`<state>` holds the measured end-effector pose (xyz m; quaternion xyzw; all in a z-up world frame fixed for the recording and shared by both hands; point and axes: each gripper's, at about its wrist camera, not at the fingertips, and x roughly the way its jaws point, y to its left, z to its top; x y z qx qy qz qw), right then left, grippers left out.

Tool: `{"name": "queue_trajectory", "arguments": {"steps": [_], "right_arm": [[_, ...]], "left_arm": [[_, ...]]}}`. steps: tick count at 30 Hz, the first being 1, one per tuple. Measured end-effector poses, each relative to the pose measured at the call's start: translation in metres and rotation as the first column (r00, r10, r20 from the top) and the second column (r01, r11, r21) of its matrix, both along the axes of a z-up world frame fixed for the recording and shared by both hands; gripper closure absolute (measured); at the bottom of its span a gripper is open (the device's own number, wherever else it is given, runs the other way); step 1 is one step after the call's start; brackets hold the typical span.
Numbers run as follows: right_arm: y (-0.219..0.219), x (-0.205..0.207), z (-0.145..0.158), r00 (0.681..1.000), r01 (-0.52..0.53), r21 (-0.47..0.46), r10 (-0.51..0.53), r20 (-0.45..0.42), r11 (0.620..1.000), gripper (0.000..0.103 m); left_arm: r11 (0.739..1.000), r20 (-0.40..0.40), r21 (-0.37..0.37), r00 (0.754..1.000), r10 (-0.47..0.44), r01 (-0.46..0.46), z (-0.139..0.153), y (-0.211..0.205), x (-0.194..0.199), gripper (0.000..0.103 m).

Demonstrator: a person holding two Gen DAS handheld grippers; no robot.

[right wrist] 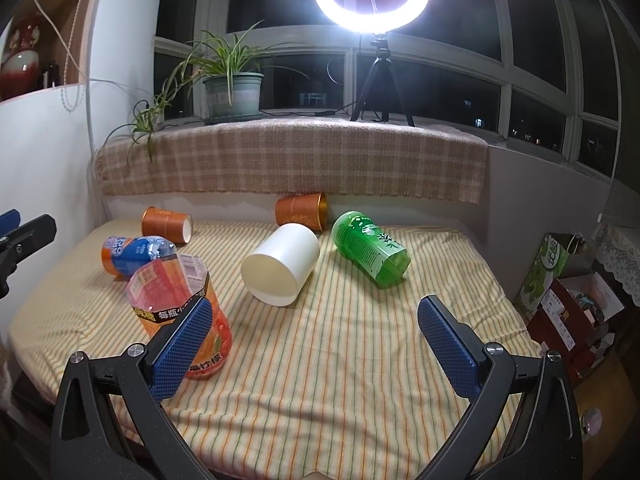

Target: Flip cup upright

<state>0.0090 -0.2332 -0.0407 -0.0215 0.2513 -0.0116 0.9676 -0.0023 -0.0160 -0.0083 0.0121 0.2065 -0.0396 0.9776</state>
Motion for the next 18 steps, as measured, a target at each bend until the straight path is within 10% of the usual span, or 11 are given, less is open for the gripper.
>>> {"name": "queue_trajectory", "arguments": {"steps": [18], "right_arm": [[0.0052,0.0028,-0.0037,1.000,-0.016,-0.009,0.016,-0.016,1.000,0.001]], "left_arm": [[1.000,-0.001,-0.001,1.000,0.005,-0.005,0.0000,0.0054,0.0012,0.000]]}}
